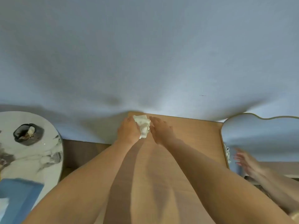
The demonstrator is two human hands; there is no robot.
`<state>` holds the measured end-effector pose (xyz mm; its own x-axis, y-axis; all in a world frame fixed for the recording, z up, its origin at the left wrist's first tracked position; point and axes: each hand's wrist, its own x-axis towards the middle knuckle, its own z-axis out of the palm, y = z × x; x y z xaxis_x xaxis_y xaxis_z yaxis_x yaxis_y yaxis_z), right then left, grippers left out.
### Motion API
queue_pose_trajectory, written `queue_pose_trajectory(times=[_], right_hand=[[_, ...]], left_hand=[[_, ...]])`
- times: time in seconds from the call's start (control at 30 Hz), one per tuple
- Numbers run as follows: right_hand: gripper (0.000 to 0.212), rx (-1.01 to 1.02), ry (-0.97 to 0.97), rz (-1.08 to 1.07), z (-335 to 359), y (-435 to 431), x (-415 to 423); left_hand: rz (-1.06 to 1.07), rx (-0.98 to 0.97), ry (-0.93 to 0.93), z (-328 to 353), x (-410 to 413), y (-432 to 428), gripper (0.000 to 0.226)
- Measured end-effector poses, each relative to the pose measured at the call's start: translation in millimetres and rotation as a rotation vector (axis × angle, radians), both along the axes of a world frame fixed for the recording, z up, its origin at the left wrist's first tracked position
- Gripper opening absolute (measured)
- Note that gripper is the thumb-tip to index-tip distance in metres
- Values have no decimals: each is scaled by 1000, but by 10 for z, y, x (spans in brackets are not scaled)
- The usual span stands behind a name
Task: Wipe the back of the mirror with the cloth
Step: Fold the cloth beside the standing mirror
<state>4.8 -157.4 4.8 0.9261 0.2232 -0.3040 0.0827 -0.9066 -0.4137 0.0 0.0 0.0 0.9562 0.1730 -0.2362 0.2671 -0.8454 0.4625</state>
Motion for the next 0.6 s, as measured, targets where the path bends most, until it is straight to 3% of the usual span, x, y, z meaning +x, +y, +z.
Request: queue_pose_trajectory(times=[0.23,0.33,0.4,0.6], right_hand=[[49,-125,95,157,-478,240,233],[49,-98,87,134,-525,232,242],[49,-21,103,78,-502,202,224],[56,485,143,-436,-178,-107,-3]], left_hand=[[125,-104,163,-540,398,19,60],[218,-199,150,-585,497,14,37],[252,-274,175,-531,522,9,4],[245,-608,183,-114,294,-276,19]])
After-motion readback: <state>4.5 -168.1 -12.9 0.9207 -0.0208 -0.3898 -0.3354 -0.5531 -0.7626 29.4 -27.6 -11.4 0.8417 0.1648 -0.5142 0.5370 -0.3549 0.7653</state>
